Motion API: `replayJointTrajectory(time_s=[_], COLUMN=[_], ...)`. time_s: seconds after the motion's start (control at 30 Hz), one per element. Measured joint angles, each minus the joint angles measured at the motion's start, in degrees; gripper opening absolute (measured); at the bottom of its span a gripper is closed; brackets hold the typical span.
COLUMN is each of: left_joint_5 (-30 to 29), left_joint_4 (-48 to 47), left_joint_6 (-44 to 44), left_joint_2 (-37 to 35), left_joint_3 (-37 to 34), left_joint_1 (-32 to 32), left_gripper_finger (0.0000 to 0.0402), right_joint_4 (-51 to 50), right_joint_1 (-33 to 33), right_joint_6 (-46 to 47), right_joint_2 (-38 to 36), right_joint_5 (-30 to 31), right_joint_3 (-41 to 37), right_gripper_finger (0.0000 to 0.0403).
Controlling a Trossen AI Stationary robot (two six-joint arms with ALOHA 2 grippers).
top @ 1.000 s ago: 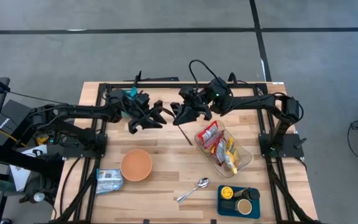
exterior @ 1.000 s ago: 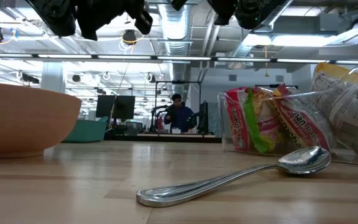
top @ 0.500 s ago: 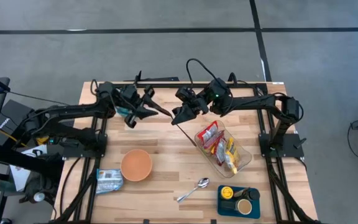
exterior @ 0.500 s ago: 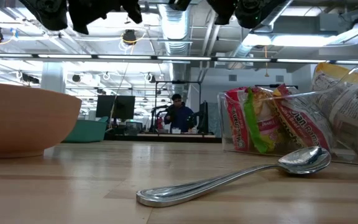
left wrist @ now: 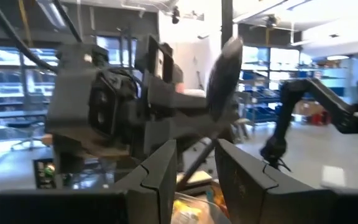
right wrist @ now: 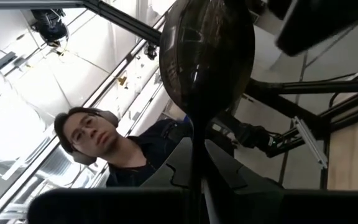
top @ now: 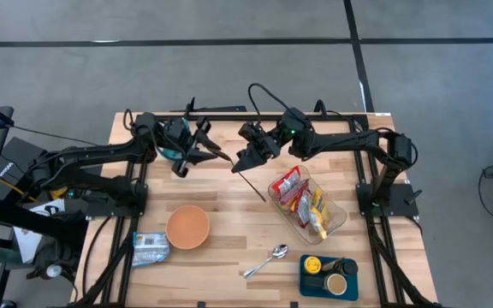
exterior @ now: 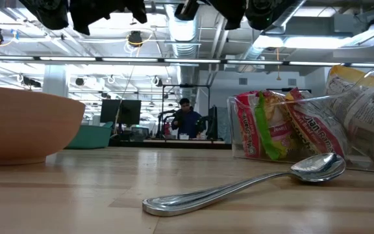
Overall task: Pick & Place Food Item
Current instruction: Put the black spoon into the green bin
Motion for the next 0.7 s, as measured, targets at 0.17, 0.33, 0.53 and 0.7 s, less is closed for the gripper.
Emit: replayJointTrajectory(time_s=[0.17,0.33,0.53,0.7], left_joint_5=[1.1,1.1,1.1,-0.7], left_joint_4=[-0.7,-0.3,-0.3,0.1], left_joint_6=[-2.0,-2.9,-3.0,-3.0], left_joint_2=[0.0,0.0,0.0,0.0], left_joint_3=[0.0,0.0,0.0,0.0], left_joint_1=[0.0,-0.2,-1.9,-3.3], left_gripper_finger=[0.0104,0.0104,0.0104,0.0104], right_joint_4=[-0.5,-2.3,-2.6,-3.6], right_joint_1=[0.0,0.0,0.0,0.0], right_joint_6=[-0.5,-0.5,-1.8,-3.6], right_joint_2=[0.0,0.0,0.0,0.0], right_joint_5=[0.0,0.0,0.5,2.4], right_joint_3=[0.0,0.0,0.0,0.0], right_gripper_finger=[0.001,0.001,0.001,0.001])
